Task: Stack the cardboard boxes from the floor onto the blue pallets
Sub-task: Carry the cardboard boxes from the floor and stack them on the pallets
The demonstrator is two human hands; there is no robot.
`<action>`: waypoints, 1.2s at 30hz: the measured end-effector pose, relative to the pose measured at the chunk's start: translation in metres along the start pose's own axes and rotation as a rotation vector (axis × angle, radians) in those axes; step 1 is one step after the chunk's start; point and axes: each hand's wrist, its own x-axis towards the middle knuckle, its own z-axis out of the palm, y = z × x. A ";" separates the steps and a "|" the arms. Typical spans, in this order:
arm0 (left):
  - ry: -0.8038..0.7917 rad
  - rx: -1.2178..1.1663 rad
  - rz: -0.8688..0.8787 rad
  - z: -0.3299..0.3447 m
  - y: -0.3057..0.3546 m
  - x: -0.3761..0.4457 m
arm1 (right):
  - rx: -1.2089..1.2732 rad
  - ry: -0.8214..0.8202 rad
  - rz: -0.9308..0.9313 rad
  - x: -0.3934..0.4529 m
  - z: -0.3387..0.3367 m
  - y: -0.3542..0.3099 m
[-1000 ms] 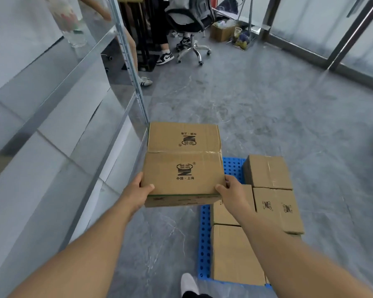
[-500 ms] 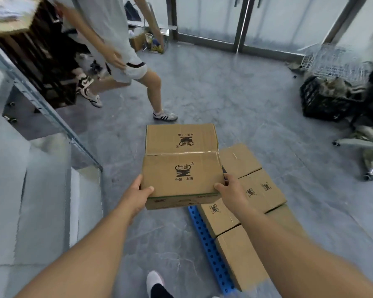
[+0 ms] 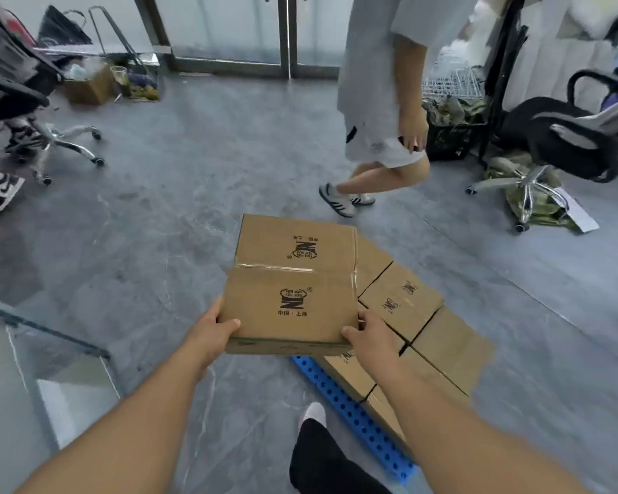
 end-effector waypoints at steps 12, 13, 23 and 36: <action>-0.128 0.146 -0.002 -0.007 0.042 0.150 | 0.123 0.067 0.148 0.101 0.037 -0.017; -0.140 0.146 -0.014 -0.007 0.040 0.160 | 0.118 0.075 0.167 0.108 0.042 -0.016; -0.297 0.266 -0.046 -0.006 0.009 0.288 | 0.115 0.158 0.356 0.191 0.119 0.005; -0.419 0.293 -0.158 0.047 -0.102 0.441 | 0.008 0.185 0.560 0.307 0.213 0.115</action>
